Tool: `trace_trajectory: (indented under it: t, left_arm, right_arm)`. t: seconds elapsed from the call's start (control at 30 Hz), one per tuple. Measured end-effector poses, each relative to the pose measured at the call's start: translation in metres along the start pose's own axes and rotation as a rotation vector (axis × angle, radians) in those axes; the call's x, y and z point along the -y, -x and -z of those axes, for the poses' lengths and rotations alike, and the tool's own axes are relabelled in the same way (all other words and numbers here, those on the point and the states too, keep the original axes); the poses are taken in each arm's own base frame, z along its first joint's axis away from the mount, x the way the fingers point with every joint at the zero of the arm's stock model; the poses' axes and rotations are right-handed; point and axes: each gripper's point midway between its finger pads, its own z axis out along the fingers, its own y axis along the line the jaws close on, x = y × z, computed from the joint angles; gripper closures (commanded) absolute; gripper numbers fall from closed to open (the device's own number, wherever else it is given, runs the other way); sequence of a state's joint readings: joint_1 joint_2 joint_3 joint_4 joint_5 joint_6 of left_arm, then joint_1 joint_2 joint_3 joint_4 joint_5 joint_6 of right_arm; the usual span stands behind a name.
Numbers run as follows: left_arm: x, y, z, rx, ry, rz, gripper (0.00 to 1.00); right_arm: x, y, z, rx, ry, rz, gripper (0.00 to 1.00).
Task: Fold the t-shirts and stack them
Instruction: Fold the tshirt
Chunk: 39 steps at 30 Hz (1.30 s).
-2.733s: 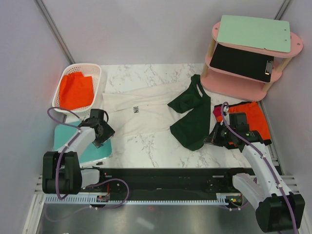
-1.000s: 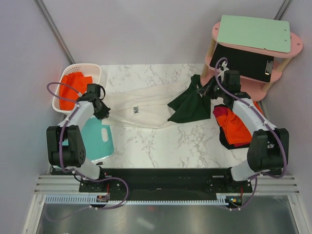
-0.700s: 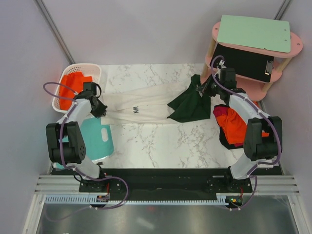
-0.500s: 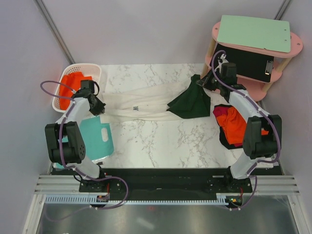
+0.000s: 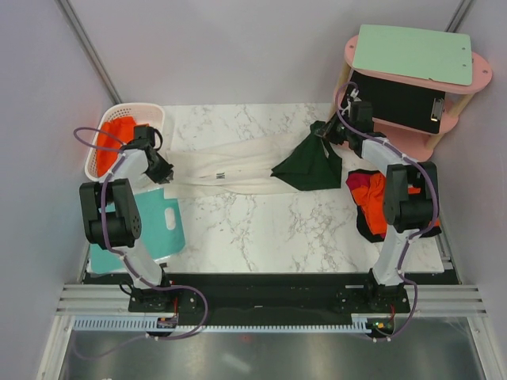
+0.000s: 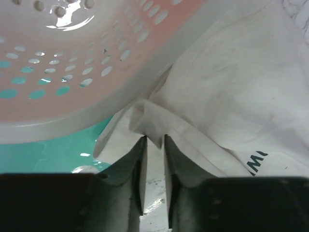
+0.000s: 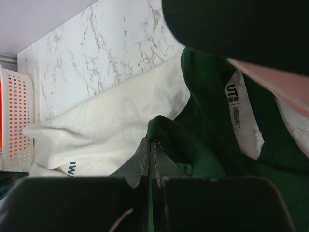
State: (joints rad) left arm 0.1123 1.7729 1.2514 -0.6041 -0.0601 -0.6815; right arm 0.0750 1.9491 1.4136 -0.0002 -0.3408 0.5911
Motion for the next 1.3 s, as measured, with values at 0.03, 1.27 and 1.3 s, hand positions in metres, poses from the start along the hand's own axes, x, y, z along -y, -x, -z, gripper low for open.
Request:
trace_trajectory:
  t: [0.03,1.27,1.3]
  left_arm:
    - [0.002,0.000,-0.002,-0.006,-0.006,-0.003,0.64]
    - [0.042,-0.042,0.075,0.096,-0.196,-0.222,0.41]
    - [0.041,-0.043,0.074,0.095,-0.195,-0.223,0.41]
  right_arm:
    - [0.001,0.000,-0.001,0.001,-0.002,0.000,0.96]
    - [-0.011,-0.103,0.031,-0.118,-0.002,-0.023,0.46]
    - [-0.008,-0.109,0.029,-0.132,-0.010,-0.035,0.46]
